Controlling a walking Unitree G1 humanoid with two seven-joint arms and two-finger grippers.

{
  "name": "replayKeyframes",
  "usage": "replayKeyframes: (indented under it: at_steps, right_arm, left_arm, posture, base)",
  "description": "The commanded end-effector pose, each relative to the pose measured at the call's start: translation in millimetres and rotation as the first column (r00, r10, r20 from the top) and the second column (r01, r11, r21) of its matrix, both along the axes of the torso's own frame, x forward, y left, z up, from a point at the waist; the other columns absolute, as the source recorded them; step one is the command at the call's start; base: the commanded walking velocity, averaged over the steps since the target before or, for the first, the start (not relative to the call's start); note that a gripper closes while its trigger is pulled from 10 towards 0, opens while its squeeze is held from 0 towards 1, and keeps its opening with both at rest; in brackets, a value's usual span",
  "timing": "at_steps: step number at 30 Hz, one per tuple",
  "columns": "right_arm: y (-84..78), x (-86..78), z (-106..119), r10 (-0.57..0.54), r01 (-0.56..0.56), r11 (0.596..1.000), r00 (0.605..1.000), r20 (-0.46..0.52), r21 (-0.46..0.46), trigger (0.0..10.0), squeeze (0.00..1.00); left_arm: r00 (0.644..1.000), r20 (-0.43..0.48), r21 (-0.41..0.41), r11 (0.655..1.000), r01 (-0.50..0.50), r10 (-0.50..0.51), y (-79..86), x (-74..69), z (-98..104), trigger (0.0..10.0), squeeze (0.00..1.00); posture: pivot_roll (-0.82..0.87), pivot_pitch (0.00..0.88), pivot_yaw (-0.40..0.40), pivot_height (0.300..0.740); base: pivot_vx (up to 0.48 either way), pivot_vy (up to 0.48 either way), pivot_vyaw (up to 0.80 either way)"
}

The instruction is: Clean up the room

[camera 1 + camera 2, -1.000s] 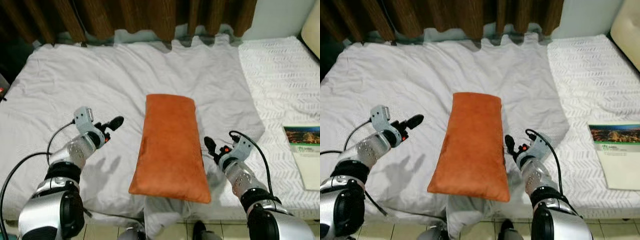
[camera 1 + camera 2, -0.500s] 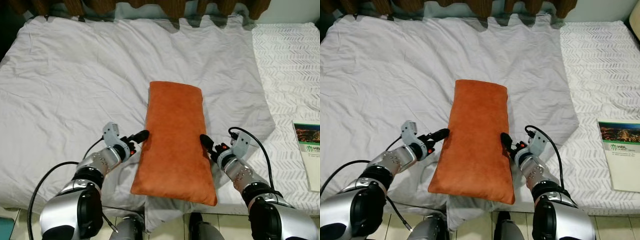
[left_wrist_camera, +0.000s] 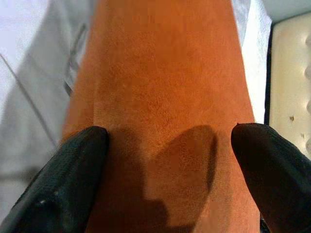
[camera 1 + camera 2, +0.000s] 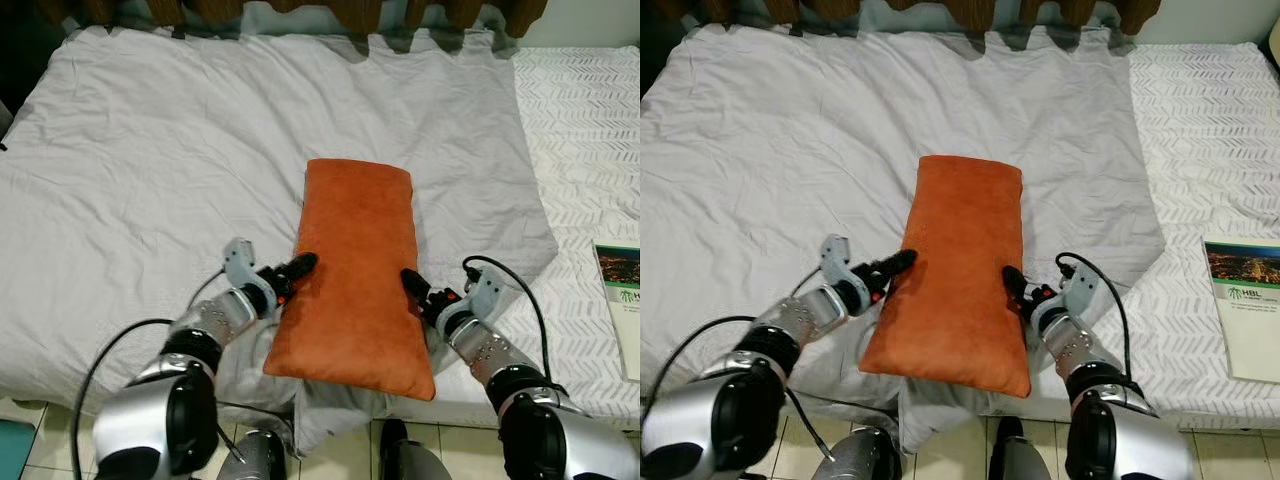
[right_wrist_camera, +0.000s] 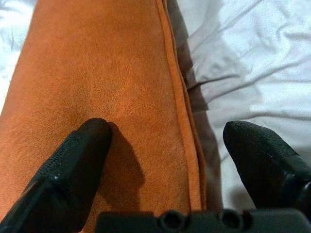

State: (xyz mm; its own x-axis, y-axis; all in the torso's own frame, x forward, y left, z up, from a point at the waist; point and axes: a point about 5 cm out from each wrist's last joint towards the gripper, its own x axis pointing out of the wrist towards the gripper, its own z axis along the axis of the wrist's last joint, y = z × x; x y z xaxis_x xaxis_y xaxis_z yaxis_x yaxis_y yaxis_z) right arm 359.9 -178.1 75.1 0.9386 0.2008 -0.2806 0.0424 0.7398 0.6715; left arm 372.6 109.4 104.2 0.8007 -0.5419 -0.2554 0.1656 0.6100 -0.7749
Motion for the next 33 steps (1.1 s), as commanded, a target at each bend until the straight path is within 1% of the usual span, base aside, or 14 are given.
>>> replayKeyframes:
  at_steps: [1, 5, 6, 8, 9, 11, 14, 18, 19, 20, 21, 30, 32, 33]
  right_arm:
    - [12.3, -11.1, -19.1, 0.052, -0.052, 0.999, 0.996, -0.079, 0.01, 10.0, 0.0]
    - [17.8, -13.4, -23.0, 0.067, -0.066, 0.998, 0.994, -0.092, 0.01, 10.0, 0.0]
    - [17.8, -13.4, -23.0, 0.067, -0.066, 0.998, 0.994, -0.092, 0.01, 10.0, 0.0]
    - [22.5, -14.8, -25.4, 0.076, -0.075, 0.997, 0.992, -0.099, 0.014, 10.0, 0.0]
    - [23.4, -15.0, -25.6, 0.078, -0.077, 0.997, 0.992, -0.1, 0.014, 10.0, 0.0]
    - [24.1, -14.9, -25.6, 0.078, -0.077, 0.997, 0.992, -0.1, 0.014, 10.0, 0.0]
    - [27.9, -14.2, -25.2, 0.077, -0.075, 0.997, 0.992, -0.099, 0.017, 10.0, 0.0]
    - [34.4, -15.2, -26.9, 0.093, -0.093, 0.996, 0.99, -0.103, 0.007, 10.0, 0.0]
    - [37.2, -16.1, -28.4, 0.093, -0.093, 0.996, 0.989, -0.111, 0.002, 7.1, 0.0]
    - [39.9, -17.2, -30.2, 0.092, -0.092, 0.996, 0.989, -0.12, 0.002, 0.7, 0.0]
    - [43.6, -18.2, -31.6, 0.098, -0.098, 0.995, 0.987, -0.125, 0.007, 0.0, 0.0]
    - [65.2, -26.0, -40.5, 0.143, -0.137, 0.989, 0.978, -0.155, 0.045, 0.0, 0.0]
    - [66.4, -27.1, -41.9, 0.135, -0.128, 0.99, 0.977, -0.163, 0.057, 0.0, 0.0]
    - [67.9, -29.0, -44.2, 0.127, -0.117, 0.991, 0.976, -0.175, 0.069, 0.0, 0.0]
  left_arm:
    - [0.998, -0.067, 0.005, 1.0, 0.016, -0.016, -6.5, -9.3, -16.2, 10.0, 0.0]
    - [0.995, -0.099, 0.002, 1.0, 0.019, -0.019, -15.9, -13.9, -23.4, 10.0, 0.0]
    - [0.995, -0.099, 0.002, 1.0, 0.019, -0.019, -15.9, -13.9, -23.4, 10.0, 0.0]
    - [0.989, -0.143, 0.009, 0.999, 0.045, -0.043, -27.4, -21.7, -33.6, 10.0, 0.0]
    - [0.986, -0.159, 0.02, 0.998, 0.051, -0.047, -29.0, -24.4, -37.5, 10.0, 0.0]
    - [0.984, -0.172, 0.028, 0.998, 0.055, -0.05, -29.8, -26.5, -40.5, 10.0, 0.0]
    - [0.974, -0.222, 0.059, 0.997, 0.055, -0.04, -26.9, -34.8, -53.4, 10.0, 0.0]
    - [0.97, -0.242, 0.079, 0.996, 0.051, -0.031, -24.4, -38.1, -58.8, 10.0, 0.0]
    - [0.968, -0.248, 0.098, 0.994, 0.05, -0.024, -23.4, -39.1, -60.9, 10.0, 0.0]
    - [0.967, -0.255, 0.12, 0.992, 0.044, -0.012, -21.9, -40.1, -63.2, 2.0, 0.0]
    - [0.967, -0.255, 0.127, 0.991, 0.044, -0.011, -21.6, -40.6, -64.0, 0.0, 0.0]
    - [0.968, -0.249, 0.149, 0.988, 0.041, -0.003, -18.1, -43.2, -68.4, 0.0, 0.0]
    - [0.969, -0.247, 0.142, 0.989, 0.048, -0.012, -18.8, -43.8, -68.7, 0.0, 0.0]
    - [0.968, -0.249, 0.163, 0.985, 0.054, -0.012, -18.2, -44.9, -70.5, 0.0, 0.0]
  posture:
    - [0.01, 0.407, 0.025, 0.74]
    - [0.0, 0.415, 0.019, 0.74]
    - [0.0, 0.415, 0.019, 0.74]
    - [-0.02, 0.425, 0.013, 0.74]
    - [-0.02, 0.426, 0.013, 0.74]
    - [-0.03, 0.426, 0.01, 0.74]
    - [-0.03, 0.424, 0.007, 0.74]
    - [-0.02, 0.416, 0.003, 0.74]
    - [-0.01, 0.414, 0.002, 0.74]
    - [-0.01, 0.41, 0.0, 0.74]
    - [-0.01, 0.41, 0.0, 0.74]
    - [0.0, 0.395, -0.007, 0.74]
    - [0.0, 0.395, -0.007, 0.74]
    - [0.0, 0.397, -0.009, 0.74]
  base:
    - [0.0, 0.0, 0.0]
    - [0.0, 0.0, 0.0]
    - [0.0, 0.0, 0.0]
    - [0.0, 0.0, 0.0]
    - [0.0, 0.0, 0.0]
    - [0.0, 0.0, 0.0]
    - [0.0, 0.0, 0.0]
    - [0.0, 0.0, 0.0]
    - [0.0, 0.0, 0.0]
    - [0.0, 0.0, 0.0]
    - [0.0, 0.0, 0.0]
    - [0.0, 0.0, 0.0]
    - [0.0, 0.0, 0.0]
    - [0.0, 0.0, 0.0]
